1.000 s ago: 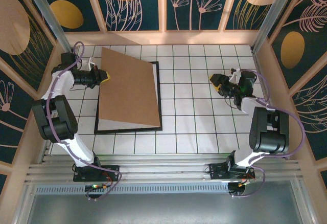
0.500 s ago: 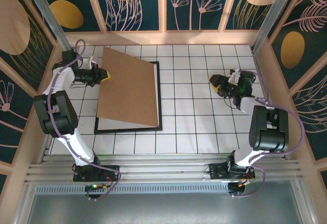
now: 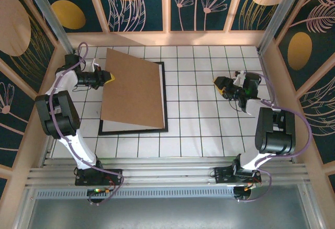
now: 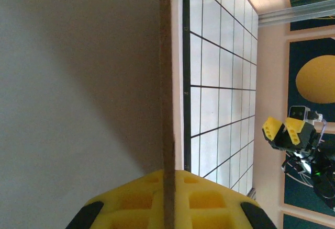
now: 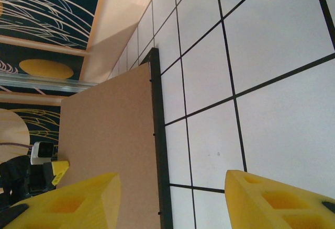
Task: Put the photo into the frame
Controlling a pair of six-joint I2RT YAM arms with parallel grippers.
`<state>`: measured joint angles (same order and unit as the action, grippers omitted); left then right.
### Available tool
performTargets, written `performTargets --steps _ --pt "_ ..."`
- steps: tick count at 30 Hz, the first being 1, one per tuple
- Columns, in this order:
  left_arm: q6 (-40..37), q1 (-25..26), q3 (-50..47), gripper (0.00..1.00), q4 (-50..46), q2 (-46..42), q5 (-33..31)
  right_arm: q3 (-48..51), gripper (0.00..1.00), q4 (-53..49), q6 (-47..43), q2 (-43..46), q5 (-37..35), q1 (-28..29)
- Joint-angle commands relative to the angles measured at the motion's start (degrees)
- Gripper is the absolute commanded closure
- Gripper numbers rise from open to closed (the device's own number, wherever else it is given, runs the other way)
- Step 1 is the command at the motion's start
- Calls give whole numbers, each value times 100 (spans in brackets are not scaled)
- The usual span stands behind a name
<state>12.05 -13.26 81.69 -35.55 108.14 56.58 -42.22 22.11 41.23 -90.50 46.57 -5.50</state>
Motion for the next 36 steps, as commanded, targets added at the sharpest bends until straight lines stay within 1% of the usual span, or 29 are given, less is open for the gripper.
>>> performTargets --steps 1,8,13,19,25,28,29,31,36 --pt "-311 48 -2 100 324 132 129 3 45 65 -2 -103 61 58" --pt "-418 157 227 100 237 388 132 -6 45 30 -10 -119 58 77" --pt "-317 190 319 100 293 497 127 -15 45 -5 -38 -134 28 91" --pt "200 312 -249 100 1004 341 162 -10 45 -22 -28 -134 2 100" --pt "679 705 -680 100 1622 253 187 2 45 -91 -38 -58 -15 103" --pt "1247 921 -1045 98 2355 153 187 32 45 -136 -64 4 -76 124" --pt "1404 1008 -1142 96 2561 132 180 35 45 -157 -74 14 -94 130" --pt "1586 1217 -1291 91 2814 114 76 19 45 -213 -93 15 -119 160" --pt "1957 1674 -1569 83 3378 249 -156 -79 45 -369 -159 6 -198 263"
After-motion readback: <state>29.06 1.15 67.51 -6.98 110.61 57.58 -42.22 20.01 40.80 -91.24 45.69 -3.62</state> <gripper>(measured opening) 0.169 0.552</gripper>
